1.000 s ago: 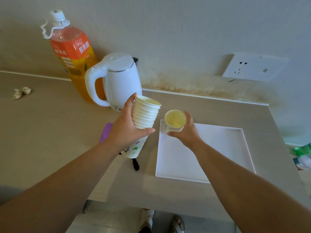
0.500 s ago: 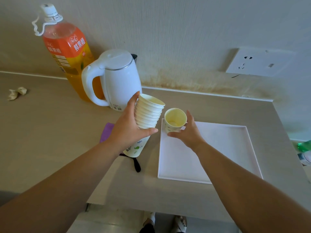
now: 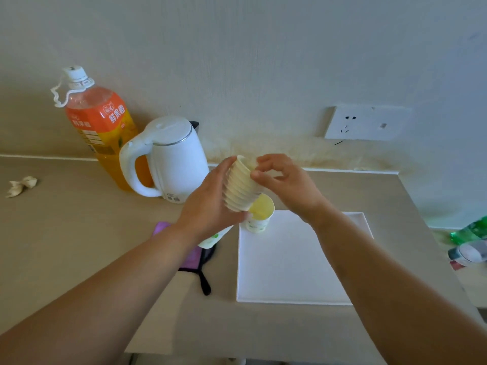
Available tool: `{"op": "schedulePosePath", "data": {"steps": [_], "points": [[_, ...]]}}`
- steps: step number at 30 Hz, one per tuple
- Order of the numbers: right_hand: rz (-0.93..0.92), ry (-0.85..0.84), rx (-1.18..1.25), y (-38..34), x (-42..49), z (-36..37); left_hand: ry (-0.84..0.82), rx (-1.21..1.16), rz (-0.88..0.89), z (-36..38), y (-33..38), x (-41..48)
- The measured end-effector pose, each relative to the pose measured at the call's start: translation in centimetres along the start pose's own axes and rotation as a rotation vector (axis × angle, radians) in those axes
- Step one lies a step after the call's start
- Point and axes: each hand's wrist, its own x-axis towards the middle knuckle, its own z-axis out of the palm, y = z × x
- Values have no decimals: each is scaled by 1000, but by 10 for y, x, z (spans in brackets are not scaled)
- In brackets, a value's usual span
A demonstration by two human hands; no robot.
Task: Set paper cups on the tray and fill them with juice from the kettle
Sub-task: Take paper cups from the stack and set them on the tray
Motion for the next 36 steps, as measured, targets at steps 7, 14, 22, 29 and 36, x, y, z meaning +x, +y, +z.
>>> {"op": "schedulePosePath", "data": {"steps": [7, 14, 22, 29, 36], "points": [[-201, 209, -211, -10, -6, -8, 3, 150, 2, 2, 14, 8], [-151, 286, -110, -22, -7, -23, 1, 173, -3, 5, 27, 8], [221, 135, 487, -7, -5, -31, -56, 143, 42, 5, 41, 9], [236, 192, 716, 5, -2, -51, -80, 190, 16, 0, 40, 11], [313, 305, 231, 81, -21, -56, -6, 108, -174, -2, 7, -6]]}}
